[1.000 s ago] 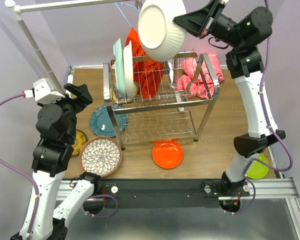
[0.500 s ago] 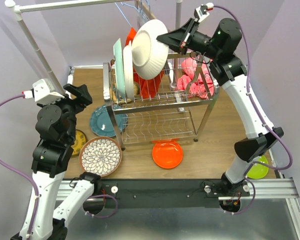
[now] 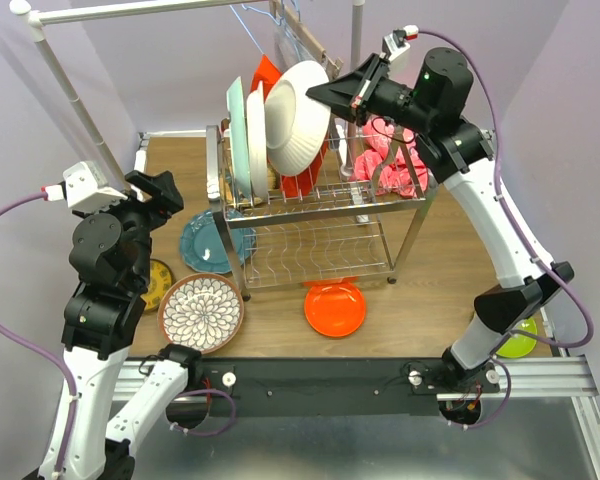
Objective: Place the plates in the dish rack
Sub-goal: Insert the plate into the dish rack
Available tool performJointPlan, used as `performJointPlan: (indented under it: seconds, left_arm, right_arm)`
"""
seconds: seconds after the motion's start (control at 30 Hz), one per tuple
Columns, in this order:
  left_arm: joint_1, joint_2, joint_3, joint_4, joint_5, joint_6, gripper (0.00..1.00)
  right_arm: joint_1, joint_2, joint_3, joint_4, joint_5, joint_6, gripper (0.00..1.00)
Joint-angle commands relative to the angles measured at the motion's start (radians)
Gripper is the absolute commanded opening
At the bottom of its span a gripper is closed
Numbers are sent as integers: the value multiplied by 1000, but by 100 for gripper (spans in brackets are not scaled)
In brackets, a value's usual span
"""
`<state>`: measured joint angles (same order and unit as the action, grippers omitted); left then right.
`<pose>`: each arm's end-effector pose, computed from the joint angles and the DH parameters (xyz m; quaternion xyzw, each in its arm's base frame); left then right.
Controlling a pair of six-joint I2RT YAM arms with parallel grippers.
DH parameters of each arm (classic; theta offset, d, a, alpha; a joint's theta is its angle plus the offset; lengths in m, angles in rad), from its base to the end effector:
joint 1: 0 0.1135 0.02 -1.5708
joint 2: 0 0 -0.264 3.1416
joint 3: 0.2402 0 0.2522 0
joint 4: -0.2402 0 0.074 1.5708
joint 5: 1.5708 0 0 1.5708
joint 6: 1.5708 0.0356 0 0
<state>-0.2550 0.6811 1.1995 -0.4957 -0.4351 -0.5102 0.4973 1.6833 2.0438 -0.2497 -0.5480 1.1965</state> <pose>0.1046 -0.0118 0.4556 -0.2399 0.6574 -0.1207 0.7041 0.3088 0.1887 0.5299 0.0305 0.6722 0.6570 0.3399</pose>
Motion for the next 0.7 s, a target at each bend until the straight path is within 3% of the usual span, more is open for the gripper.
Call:
performJointPlan:
  seconds: [0.0, 0.27, 0.37, 0.67]
  left_arm:
    - [7, -6, -5, 5, -16, -14, 87]
    - [7, -5, -9, 9, -13, -16, 87]
    - [7, -8, -14, 9, -11, -17, 87]
    - [7, -21, -31, 9, -14, -24, 87]
  right_arm:
    - [29, -73, 0, 41, 62, 14, 1]
    - [67, -70, 13, -17, 129, -21, 1]
    - [87, -57, 38, -42, 158, -46, 7]
    - [141, -33, 101, -125, 236, -115, 10]
